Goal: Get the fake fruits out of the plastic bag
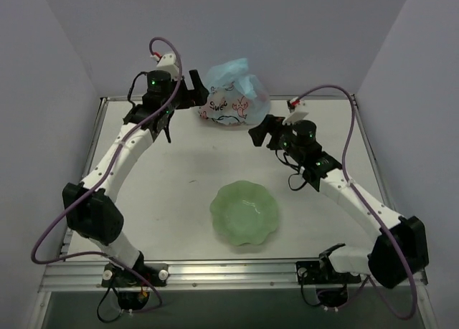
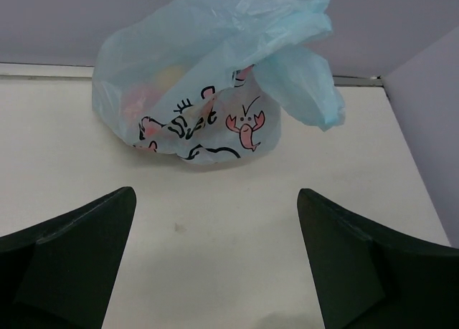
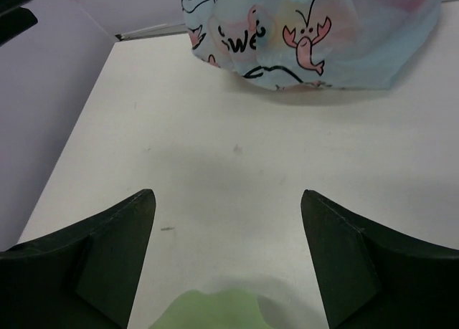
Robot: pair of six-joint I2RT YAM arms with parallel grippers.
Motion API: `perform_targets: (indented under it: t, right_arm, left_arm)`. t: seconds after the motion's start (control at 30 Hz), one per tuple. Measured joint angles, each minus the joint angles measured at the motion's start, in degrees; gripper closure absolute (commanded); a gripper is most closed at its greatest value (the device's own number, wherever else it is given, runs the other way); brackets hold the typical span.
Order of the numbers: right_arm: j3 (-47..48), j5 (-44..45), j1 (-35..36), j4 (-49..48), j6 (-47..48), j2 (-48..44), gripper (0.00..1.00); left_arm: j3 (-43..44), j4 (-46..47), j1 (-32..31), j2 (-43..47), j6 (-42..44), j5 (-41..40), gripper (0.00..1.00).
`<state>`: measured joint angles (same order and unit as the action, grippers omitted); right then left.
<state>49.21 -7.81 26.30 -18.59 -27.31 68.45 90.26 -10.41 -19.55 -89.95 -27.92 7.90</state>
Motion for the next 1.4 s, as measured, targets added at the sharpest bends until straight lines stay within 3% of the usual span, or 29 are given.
perform_targets:
  t: [0.17, 0.4, 0.53, 0.63, 0.67, 0.73, 0.77, 0.8, 0.87, 1.0, 1.1, 1.23, 1.4]
  right_arm:
    - [11.6, 1.4, 0.0, -1.1, 5.4, 13.2, 0.13]
    - [29.3, 1.9, -1.3, 0.4, 11.9, 30.8, 0.11]
    - [38.2, 2.3, -3.8, 0.9, 13.1, 39.3, 0.15]
    - [45.5, 2.1, -5.2, 1.1, 13.5, 46.6, 0.27]
    - [47.6, 2.0, -5.7, 1.0, 13.6, 48.9, 0.43]
    - [50.6, 1.5, -6.2, 0.7, 13.5, 52.7, 0.62]
    - [51.4, 1.3, -6.3, 0.4, 13.4, 54.2, 0.83]
    - [51.6, 1.1, -6.3, 0.0, 13.5, 55.1, 0.91]
    - [51.6, 0.8, -6.1, -0.1, 12.9, 56.0, 1.0]
    - [49.5, 1.4, -6.0, -2.1, 13.4, 53.7, 1.0]
    - [45.2, 1.8, -6.0, -2.4, 13.7, 48.4, 1.0]
    - [43.1, 2.3, -6.0, -2.0, 13.9, 40.5, 1.0]
    - [36.6, 2.5, -6.0, -2.3, 12.5, 27.6, 1.0]
  left_arm:
    - [7.1, 0.7, 0.0, -10.0, 5.4, 0.7, 0.06]
    - [21.9, -0.4, 0.0, -24.2, 11.3, 3.1, 0.06]
    - [34.0, -2.7, 0.0, -32.5, 13.1, 4.7, 0.06]
    - [47.9, -4.7, 0.0, -41.5, 14.2, 5.9, 0.06]
    - [51.6, -5.5, 0.0, -44.2, 14.3, 6.1, 0.1]
    - [58.8, -7.2, 0.0, -49.1, 14.3, 6.6, 0.39]
    - [61.2, -7.6, 0.0, -51.0, 14.3, 6.9, 0.8]
    - [62.5, -7.8, 0.0, -52.3, 14.2, 7.1, 0.97]
    - [61.5, -7.7, 0.0, -52.9, 14.8, 7.3, 0.98]
    - [48.9, -4.3, 0.0, -47.6, 14.7, 6.3, 0.98]
    - [34.8, -1.1, 0.0, -39.3, 13.7, 5.4, 0.98]
    - [22.3, 3.5, 0.1, -27.7, 11.1, 4.6, 0.98]
    - [5.1, 15.3, 0.1, -10.8, 4.5, 4.1, 0.98]
